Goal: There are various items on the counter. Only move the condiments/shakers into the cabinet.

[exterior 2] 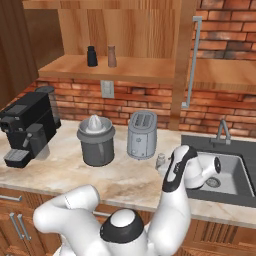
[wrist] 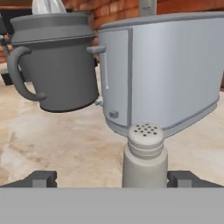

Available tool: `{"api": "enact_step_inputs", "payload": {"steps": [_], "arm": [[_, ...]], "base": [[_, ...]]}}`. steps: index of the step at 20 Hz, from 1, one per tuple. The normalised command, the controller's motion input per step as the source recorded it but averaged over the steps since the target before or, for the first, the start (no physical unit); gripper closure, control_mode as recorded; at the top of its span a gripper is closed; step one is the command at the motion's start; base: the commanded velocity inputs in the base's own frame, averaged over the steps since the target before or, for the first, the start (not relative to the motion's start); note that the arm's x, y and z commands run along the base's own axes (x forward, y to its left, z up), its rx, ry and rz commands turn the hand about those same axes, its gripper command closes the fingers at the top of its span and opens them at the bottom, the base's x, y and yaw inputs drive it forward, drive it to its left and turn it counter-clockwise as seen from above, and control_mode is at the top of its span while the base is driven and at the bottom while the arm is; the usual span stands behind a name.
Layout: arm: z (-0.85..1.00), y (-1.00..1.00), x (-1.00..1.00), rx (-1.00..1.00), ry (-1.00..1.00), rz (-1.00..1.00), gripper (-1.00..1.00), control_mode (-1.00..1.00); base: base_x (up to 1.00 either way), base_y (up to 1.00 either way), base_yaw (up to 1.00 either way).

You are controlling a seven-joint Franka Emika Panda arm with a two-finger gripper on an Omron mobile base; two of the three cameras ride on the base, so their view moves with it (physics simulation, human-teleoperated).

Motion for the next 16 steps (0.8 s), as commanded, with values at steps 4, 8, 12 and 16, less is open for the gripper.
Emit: {"api": "enact_step_inputs", "payload": {"steps": [4,8,12,16], "arm": [[-0.08,0.01,0.03,0.0,0.0,0.0,-1.0,-1.0],[-0.05,0.0,0.2,0.0,0.03,0.0,-1.0,-1.0],[-0.06,0.0,0.28,0.0,0.07,0.0,-1.0,-1.0],[-0.04,0.0,0.26,0.0,0.11,0.0,-1.0,-1.0]], "base": [[0.0,0.0,0.0],[0.0,0.0,0.0],[0.0,0.0,0.0],[0.0,0.0,0.0]]}}
